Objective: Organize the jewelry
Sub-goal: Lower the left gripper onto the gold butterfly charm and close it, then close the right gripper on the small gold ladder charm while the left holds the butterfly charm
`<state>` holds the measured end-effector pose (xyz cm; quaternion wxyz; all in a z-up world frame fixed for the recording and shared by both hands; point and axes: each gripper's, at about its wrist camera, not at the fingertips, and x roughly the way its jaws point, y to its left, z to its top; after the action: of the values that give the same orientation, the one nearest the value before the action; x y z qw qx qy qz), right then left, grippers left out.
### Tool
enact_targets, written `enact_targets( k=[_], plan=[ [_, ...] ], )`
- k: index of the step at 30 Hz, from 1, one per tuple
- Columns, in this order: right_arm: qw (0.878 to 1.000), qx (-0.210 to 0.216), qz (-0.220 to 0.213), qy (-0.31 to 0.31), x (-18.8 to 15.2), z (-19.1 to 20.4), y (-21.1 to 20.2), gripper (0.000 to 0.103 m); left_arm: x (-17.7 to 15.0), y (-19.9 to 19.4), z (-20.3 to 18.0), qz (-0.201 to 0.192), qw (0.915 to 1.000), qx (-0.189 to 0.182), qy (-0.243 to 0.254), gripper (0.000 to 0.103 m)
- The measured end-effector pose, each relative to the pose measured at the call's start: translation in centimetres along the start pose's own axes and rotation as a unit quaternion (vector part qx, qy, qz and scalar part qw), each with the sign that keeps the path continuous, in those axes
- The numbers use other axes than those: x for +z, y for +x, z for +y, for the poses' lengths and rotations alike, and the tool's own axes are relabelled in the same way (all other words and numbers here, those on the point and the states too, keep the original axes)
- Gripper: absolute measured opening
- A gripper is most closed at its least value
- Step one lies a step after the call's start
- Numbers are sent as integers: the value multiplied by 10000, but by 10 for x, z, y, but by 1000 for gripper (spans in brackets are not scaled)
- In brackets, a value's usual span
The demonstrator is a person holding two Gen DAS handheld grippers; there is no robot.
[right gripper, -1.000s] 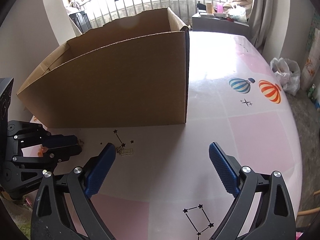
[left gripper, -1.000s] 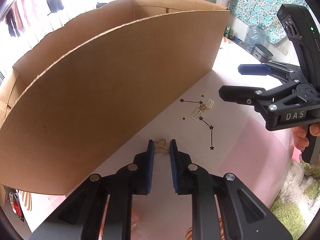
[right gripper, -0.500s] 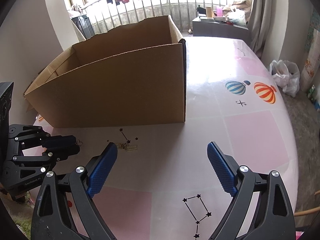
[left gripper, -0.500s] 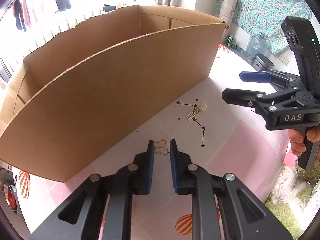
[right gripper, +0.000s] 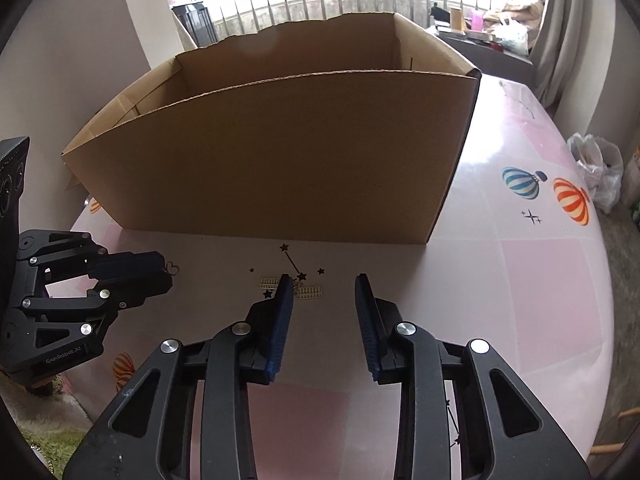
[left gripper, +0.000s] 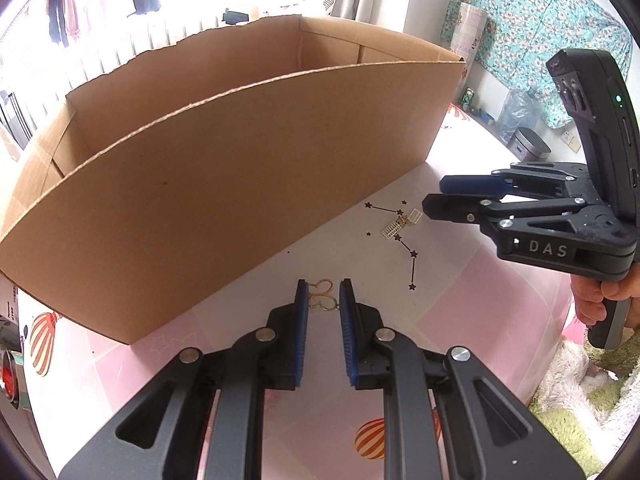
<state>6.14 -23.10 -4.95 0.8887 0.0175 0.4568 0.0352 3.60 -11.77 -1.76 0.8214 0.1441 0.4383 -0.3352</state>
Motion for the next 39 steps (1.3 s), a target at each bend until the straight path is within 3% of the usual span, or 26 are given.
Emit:
enact_targets(
  k=[8, 16, 25, 33, 38, 39],
  plan=[
    [9990, -121, 207, -371, 4, 8, 17, 16, -1, 3, 0, -15, 10000, -53, -16, 15],
    [9989, -290, 344, -128, -2, -3, 10, 8, -2, 7, 1, -7, 9999, -119, -16, 15],
    [9975, -308, 579, 278, -5, -11, 3, 8, -3, 6, -1, -29, 9999, -149, 26, 15],
    [9936, 646, 914, 156, -7, -4, 0, 8, -2, 4, -1, -20, 9999, -159, 47, 15],
    [9971, 288, 701, -5, -10, 3, -7, 13, -2, 4, -1, -18, 9999, -156, 50, 15],
    [9975, 216, 665, -39, -8, 2, -7, 19, -1, 4, -1, -14, 9999, -155, 56, 15]
  ],
)
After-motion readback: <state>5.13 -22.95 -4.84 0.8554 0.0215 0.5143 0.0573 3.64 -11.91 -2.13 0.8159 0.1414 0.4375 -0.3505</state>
